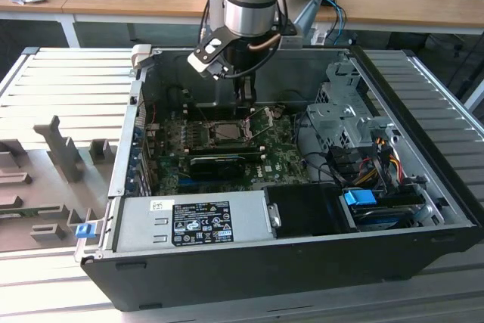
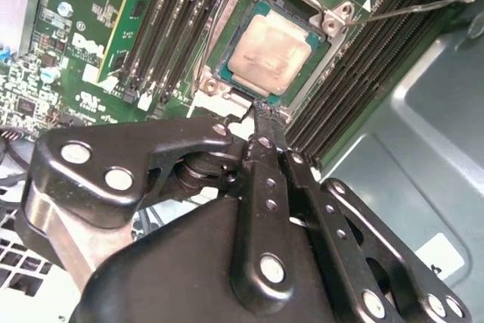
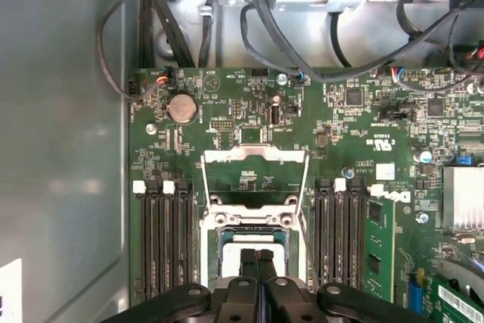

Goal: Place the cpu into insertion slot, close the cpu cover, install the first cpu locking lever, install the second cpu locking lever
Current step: 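Close the cpu cover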

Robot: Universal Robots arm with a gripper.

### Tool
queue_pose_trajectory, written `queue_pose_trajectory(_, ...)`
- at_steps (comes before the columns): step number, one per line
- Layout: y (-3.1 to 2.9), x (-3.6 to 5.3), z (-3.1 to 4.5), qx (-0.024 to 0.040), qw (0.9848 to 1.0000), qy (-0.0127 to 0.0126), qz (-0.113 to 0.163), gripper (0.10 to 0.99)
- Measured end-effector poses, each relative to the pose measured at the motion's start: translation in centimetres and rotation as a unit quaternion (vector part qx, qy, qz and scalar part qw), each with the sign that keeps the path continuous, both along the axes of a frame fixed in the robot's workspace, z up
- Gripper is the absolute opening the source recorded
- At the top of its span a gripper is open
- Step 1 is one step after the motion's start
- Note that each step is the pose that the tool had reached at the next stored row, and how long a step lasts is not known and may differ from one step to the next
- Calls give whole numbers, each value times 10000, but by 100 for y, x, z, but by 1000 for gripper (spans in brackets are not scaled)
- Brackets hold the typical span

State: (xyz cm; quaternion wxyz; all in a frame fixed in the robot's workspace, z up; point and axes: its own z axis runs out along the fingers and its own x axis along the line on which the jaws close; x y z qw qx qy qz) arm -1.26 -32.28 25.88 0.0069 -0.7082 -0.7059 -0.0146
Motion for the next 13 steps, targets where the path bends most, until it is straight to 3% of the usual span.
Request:
queue_pose_trajectory(6,1,16,55,2,10000,0,0,106)
queue_pose_trajectory(13,1,152,77,2,10000,-1,-1,106)
